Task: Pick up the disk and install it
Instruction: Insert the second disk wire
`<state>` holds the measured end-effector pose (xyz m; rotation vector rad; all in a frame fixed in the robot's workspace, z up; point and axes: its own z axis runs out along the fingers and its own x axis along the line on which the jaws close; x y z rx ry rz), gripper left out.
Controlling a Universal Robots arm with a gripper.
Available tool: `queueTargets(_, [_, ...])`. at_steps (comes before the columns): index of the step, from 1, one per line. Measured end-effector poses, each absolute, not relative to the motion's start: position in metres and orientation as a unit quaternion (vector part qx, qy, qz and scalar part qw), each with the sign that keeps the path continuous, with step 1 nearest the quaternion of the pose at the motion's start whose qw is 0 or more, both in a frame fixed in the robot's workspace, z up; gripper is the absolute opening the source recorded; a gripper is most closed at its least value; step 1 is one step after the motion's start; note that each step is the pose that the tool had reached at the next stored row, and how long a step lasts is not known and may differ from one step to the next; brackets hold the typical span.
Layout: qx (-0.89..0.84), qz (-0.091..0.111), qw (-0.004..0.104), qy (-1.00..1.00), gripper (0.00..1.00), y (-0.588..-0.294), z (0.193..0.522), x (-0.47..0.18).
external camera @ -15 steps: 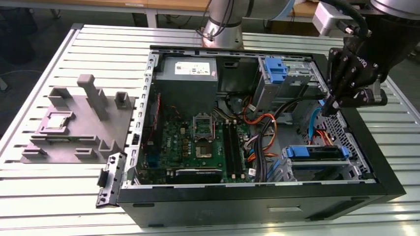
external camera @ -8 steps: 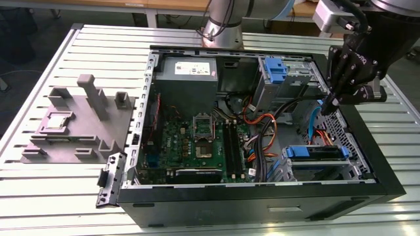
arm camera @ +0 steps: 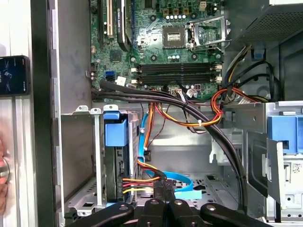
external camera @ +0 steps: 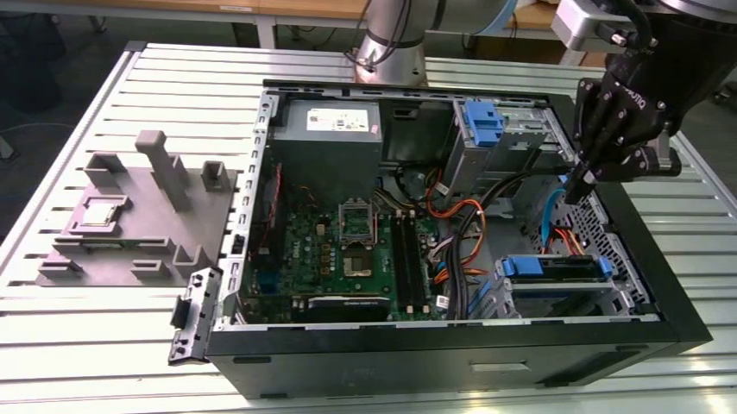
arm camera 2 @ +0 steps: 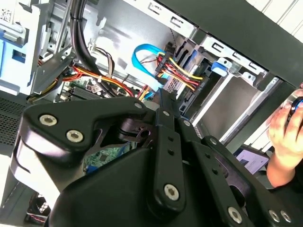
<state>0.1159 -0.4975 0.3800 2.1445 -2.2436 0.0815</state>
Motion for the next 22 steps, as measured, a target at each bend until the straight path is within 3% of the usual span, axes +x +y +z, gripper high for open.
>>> queueTargets(4, [0.691,0.026,0.019,-0.723,0.11,-0.4968,0.3788,0.1162])
queueTargets(5, [0.691,0.026,0.019,-0.723,0.17,-0.4965,0.3788,0.1162])
queueTargets(13, [0.691,0.027,0.020,-0.722,0.18,-0.4949,0.3793,0.1163])
queueTargets(14, [0.691,0.028,0.020,-0.722,0.25,-0.4946,0.3792,0.1163])
queueTargets(22, [0.691,0.028,0.021,-0.722,0.25,-0.4917,0.3764,0.1182])
